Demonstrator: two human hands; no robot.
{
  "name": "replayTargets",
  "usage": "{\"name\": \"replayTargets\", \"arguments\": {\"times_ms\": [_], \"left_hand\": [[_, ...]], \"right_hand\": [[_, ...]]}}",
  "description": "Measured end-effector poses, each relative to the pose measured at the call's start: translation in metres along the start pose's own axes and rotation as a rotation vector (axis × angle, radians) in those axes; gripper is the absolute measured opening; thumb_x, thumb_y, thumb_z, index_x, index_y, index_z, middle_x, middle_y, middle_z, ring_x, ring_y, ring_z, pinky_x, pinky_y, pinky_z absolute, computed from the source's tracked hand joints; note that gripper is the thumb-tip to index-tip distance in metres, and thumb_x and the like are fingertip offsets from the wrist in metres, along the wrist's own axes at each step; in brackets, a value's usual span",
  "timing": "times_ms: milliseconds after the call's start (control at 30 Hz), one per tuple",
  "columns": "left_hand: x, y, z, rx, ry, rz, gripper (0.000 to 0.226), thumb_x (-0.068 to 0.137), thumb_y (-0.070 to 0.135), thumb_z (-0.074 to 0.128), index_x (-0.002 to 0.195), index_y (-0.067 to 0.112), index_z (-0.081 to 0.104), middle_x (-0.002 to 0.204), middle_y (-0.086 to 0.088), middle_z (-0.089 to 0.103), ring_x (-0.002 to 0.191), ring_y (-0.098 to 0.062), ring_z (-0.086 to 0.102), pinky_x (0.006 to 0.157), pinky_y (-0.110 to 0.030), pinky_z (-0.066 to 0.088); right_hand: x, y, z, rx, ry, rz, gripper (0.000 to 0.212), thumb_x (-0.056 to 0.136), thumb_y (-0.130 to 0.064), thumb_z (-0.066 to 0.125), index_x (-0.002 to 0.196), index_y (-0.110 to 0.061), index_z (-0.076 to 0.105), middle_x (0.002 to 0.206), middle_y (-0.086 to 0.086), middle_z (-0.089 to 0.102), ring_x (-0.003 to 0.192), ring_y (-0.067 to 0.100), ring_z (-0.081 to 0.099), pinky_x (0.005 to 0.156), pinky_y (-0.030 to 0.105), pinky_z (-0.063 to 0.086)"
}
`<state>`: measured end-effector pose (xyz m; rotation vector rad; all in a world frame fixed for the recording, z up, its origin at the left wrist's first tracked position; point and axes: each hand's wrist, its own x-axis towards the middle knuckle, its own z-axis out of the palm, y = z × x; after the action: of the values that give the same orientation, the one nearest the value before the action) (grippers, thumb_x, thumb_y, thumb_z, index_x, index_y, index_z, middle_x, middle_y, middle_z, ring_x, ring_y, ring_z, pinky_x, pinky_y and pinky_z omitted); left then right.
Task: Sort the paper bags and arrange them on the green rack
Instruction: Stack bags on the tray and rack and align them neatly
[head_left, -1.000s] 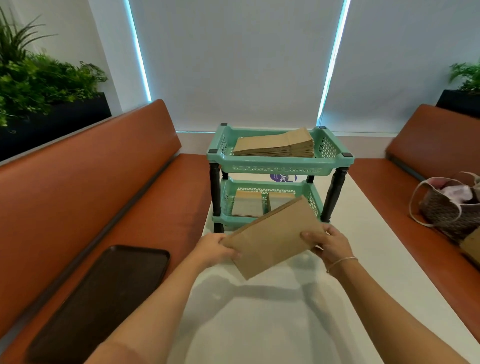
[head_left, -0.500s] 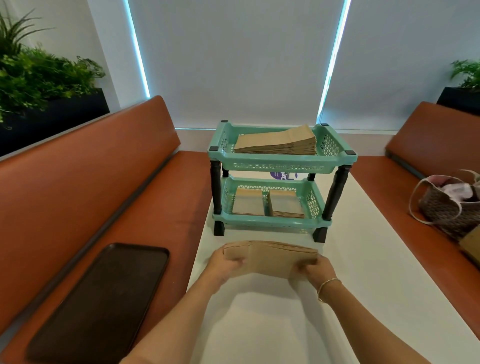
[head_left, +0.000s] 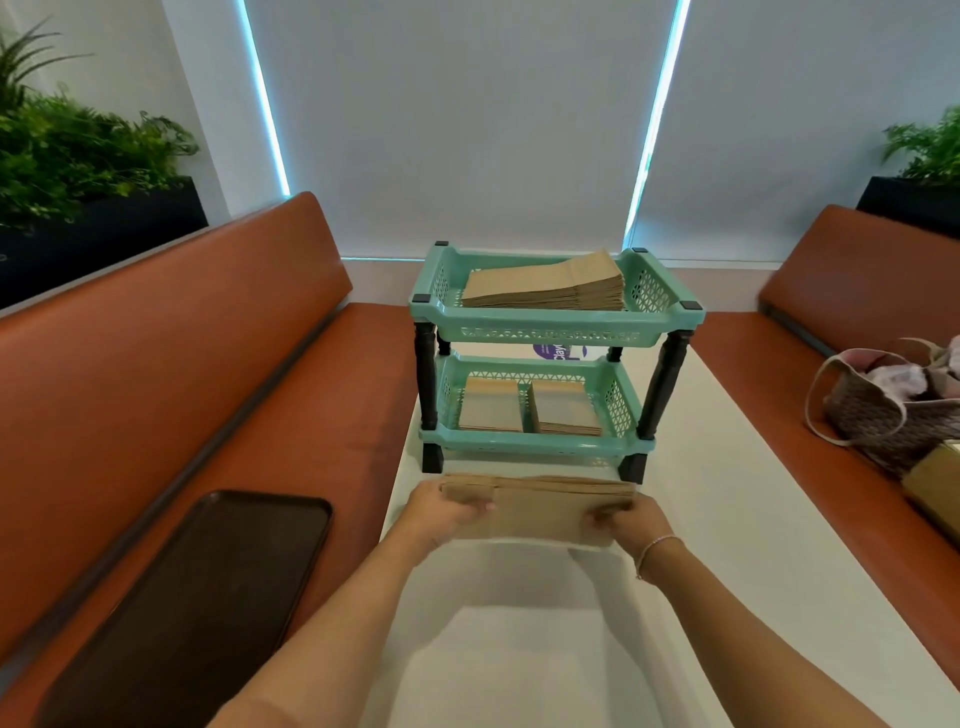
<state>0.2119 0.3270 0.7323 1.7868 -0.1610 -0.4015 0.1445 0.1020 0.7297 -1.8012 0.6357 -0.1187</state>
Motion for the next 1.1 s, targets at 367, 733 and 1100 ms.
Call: {"name": "replayTargets", "arguments": {"times_ms": [367, 733, 1100], "left_hand": [[-0.004, 0.133, 0.000, -0.587, 0.064, 0.386, 0.028, 0.074, -0.005, 0.068, 0.085, 0.020, 0.074, 0.090, 0.002, 0.072, 0.088, -0.015, 0.067, 0.087, -0.033, 0.051], [0.007, 0.215, 0.067, -1.012, -0.002, 0.214, 0.014, 0.081, 0.008, 0.067, 0.095, 0.009, 0.067, 0.100, -0.008, 0.068, 0.090, -0.023, 0.063, 0.076, -0.030, 0.052], [0.058, 0.259, 0.043, -1.015, 0.066, 0.278, 0.022, 0.082, 0.002, 0.064, 0.097, 0.017, 0.059, 0.086, -0.004, 0.068, 0.076, -0.016, 0.064, 0.060, -0.027, 0.052]], "right_hand": [[-0.014, -0.088, -0.014, 0.446, -0.319, -0.105, 0.019, 0.084, 0.001, 0.060, 0.098, -0.013, 0.062, 0.096, 0.012, 0.061, 0.080, 0.022, 0.060, 0.083, 0.036, 0.050], [-0.002, -0.183, -0.013, 0.747, -0.213, -0.334, 0.032, 0.084, -0.001, 0.060, 0.115, -0.008, 0.055, 0.093, 0.003, 0.066, 0.083, 0.016, 0.063, 0.066, 0.029, 0.051], [0.062, -0.238, -0.081, 0.447, -0.400, -0.363, 0.026, 0.068, 0.006, 0.067, 0.093, 0.002, 0.064, 0.090, 0.016, 0.070, 0.073, 0.024, 0.069, 0.067, 0.033, 0.059]]}}
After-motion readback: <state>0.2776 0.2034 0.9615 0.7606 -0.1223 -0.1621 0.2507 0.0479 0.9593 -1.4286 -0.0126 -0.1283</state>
